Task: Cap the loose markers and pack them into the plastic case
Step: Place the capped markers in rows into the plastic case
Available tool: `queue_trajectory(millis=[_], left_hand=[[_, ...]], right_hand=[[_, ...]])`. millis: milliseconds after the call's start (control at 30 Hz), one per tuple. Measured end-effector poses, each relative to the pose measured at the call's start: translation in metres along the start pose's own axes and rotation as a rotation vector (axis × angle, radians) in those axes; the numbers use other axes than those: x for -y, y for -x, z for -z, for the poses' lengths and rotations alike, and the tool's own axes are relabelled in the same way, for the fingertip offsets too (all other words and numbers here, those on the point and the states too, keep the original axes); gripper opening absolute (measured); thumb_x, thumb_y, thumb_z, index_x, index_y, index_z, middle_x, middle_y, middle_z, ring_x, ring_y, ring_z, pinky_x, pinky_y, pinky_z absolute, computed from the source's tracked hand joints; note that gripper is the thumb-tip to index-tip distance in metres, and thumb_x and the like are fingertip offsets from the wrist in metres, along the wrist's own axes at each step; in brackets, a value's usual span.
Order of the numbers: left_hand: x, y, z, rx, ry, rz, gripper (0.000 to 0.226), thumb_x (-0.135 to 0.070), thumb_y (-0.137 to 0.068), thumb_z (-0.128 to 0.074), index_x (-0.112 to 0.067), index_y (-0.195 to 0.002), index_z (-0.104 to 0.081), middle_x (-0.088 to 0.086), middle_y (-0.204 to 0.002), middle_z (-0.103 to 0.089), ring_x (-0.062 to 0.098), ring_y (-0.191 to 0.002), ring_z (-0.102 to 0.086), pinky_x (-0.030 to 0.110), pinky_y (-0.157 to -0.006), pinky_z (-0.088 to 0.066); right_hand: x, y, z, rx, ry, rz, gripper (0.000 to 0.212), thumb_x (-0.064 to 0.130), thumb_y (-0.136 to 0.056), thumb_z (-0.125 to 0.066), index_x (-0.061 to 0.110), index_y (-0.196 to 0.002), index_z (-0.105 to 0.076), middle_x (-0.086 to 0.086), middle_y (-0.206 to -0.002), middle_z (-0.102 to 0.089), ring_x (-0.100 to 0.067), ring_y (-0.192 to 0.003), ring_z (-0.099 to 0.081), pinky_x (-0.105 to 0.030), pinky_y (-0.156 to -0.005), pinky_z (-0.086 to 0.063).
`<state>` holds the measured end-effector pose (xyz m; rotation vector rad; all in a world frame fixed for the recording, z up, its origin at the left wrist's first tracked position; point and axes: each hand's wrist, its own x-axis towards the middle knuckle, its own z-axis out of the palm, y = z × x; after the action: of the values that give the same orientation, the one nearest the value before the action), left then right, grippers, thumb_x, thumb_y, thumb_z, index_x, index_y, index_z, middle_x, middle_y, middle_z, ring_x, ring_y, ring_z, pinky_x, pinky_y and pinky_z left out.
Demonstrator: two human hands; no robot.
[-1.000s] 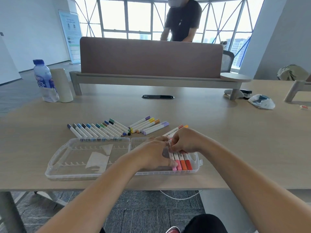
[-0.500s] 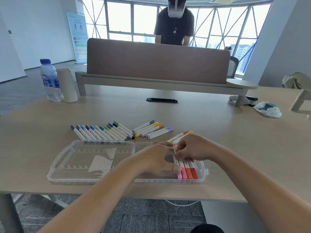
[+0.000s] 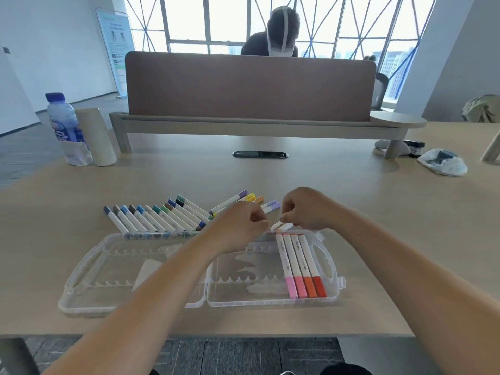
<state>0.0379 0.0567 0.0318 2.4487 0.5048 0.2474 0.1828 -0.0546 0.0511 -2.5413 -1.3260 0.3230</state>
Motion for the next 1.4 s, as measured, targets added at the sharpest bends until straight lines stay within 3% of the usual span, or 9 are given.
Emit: queue_trajectory(millis=[200,367,433,600,767,1000,1167,1300,1400], left_hand=[[0.007,-0.007,0.001,0.003,-0.036,0.012,0.014,-0.033,-0.094,-0.062,-0.021,-0.093,-0.068,-0.005,-0.080,-0.065,0.012,-0.067,-0.057,0.023,-0.053,-0.039],[0.015,-0.014,-0.001,-0.009,-0.022,0.023,0.014,-0.032,-0.092,-0.061,-0.022,-0.090,-0.070,-0.010,-0.078,-0.063,-0.004,-0.071,-0.051,0.027,-0.059,-0.041],[0.016,-0.015,-0.001,-0.014,-0.013,0.010,0.014,-0.032,-0.092,-0.061,-0.022,-0.089,-0.070,-0.007,-0.079,-0.065,0.007,-0.076,-0.059,0.026,-0.058,-0.042],[0.020,-0.017,0.000,-0.051,0.007,0.021,0.011,-0.030,-0.093,-0.062,-0.023,-0.088,-0.070,-0.026,-0.079,-0.056,0.015,-0.123,-0.053,0.022,-0.055,-0.037],[0.022,-0.016,0.003,-0.088,-0.008,0.017,0.012,-0.025,-0.093,-0.061,-0.019,-0.090,-0.070,0.000,-0.120,-0.067,0.018,-0.130,-0.049,0.018,-0.055,-0.033],[0.021,-0.013,0.007,-0.084,0.008,0.017,0.014,-0.022,-0.094,-0.058,-0.016,-0.093,-0.071,-0.004,-0.096,-0.066,0.018,-0.116,-0.058,0.021,-0.057,-0.036],[0.019,-0.007,0.011,-0.114,0.011,-0.007,0.017,-0.021,-0.096,-0.056,-0.013,-0.095,-0.070,0.005,-0.121,-0.067,0.018,-0.125,-0.052,0.016,-0.057,-0.032],[0.020,0.001,0.015,-0.123,-0.017,0.035,0.015,-0.023,-0.095,-0.055,-0.018,-0.094,-0.069,-0.004,-0.100,-0.067,0.020,-0.094,-0.066,0.022,-0.064,-0.046],[0.016,0.009,0.014,-0.119,-0.020,0.058,0.012,-0.024,-0.093,-0.053,-0.026,-0.094,-0.065,-0.004,-0.096,-0.067,0.018,-0.079,-0.066,0.029,-0.067,-0.054]], right_hand=[[-0.004,-0.018,-0.003,0.012,0.306,-0.084,0.017,0.016,-0.094,-0.063,0.017,-0.109,-0.070,-0.004,-0.109,-0.068,-0.023,-0.098,-0.064,-0.026,-0.072,-0.045],[0.001,-0.026,-0.008,0.032,0.302,-0.088,0.023,0.016,-0.095,-0.057,0.014,-0.112,-0.071,-0.008,-0.113,-0.069,-0.027,-0.102,-0.065,-0.030,-0.084,-0.050],[0.003,-0.028,-0.010,0.049,0.312,-0.079,0.022,0.020,-0.094,-0.060,0.014,-0.112,-0.071,-0.007,-0.113,-0.069,-0.025,-0.101,-0.065,-0.030,-0.085,-0.049],[0.005,-0.038,-0.019,0.062,0.297,-0.065,0.023,0.017,-0.093,-0.062,0.017,-0.115,-0.069,-0.006,-0.113,-0.068,-0.022,-0.097,-0.063,-0.026,-0.080,-0.048],[0.008,-0.039,-0.024,-0.013,0.318,-0.015,0.020,0.015,-0.091,-0.065,0.019,-0.109,-0.073,-0.006,-0.111,-0.068,-0.025,-0.100,-0.065,-0.028,-0.084,-0.051],[0.007,-0.039,-0.021,-0.026,0.377,0.166,0.015,0.018,-0.089,-0.069,0.026,-0.102,-0.068,-0.001,-0.108,-0.066,-0.022,-0.093,-0.060,-0.027,-0.072,-0.043],[0.008,-0.033,-0.011,-0.100,0.412,0.251,0.010,0.021,-0.094,-0.065,0.023,-0.103,-0.065,0.002,-0.105,-0.059,-0.018,-0.088,-0.058,-0.029,-0.073,-0.047],[0.015,-0.021,0.005,-0.201,0.415,0.194,0.003,0.023,-0.096,-0.060,0.021,-0.093,-0.059,0.002,-0.095,-0.059,-0.019,-0.081,-0.056,-0.032,-0.067,-0.045],[0.026,-0.006,0.014,-0.193,0.192,0.060,0.011,0.026,-0.092,-0.064,0.016,-0.087,-0.064,-0.002,-0.084,-0.065,-0.019,-0.075,-0.059,-0.035,-0.068,-0.050]])
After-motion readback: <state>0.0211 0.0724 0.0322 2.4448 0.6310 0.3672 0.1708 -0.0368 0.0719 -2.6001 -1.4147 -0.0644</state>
